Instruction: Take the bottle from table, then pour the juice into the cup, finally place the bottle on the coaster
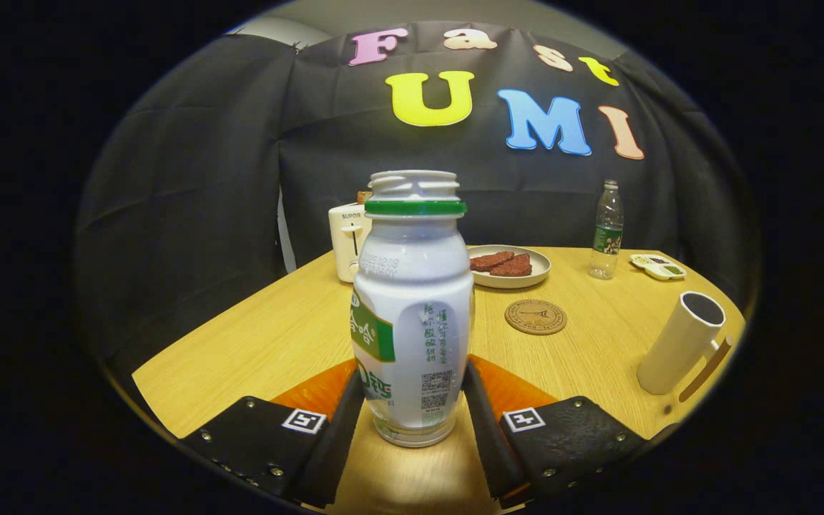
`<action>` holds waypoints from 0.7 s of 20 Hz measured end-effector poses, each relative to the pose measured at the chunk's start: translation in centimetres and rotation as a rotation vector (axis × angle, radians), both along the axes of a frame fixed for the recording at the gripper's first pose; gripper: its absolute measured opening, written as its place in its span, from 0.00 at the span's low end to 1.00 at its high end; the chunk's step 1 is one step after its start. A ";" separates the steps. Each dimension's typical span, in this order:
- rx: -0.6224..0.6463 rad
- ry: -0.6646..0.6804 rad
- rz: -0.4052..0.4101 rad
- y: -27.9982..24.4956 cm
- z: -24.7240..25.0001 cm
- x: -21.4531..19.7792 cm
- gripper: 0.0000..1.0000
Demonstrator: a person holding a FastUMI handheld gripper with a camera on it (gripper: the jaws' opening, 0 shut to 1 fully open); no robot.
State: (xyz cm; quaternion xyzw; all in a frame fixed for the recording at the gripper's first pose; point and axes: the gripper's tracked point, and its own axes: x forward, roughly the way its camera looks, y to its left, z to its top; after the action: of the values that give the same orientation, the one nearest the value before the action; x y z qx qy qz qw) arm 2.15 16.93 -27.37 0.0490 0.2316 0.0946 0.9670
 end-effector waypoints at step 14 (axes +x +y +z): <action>0.380 0.005 -0.258 -5.8 5.2 2.0 0.71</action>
State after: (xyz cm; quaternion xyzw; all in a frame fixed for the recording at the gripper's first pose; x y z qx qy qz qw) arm 4.15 11.16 -22.20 0.2598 0.2038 0.0121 0.9438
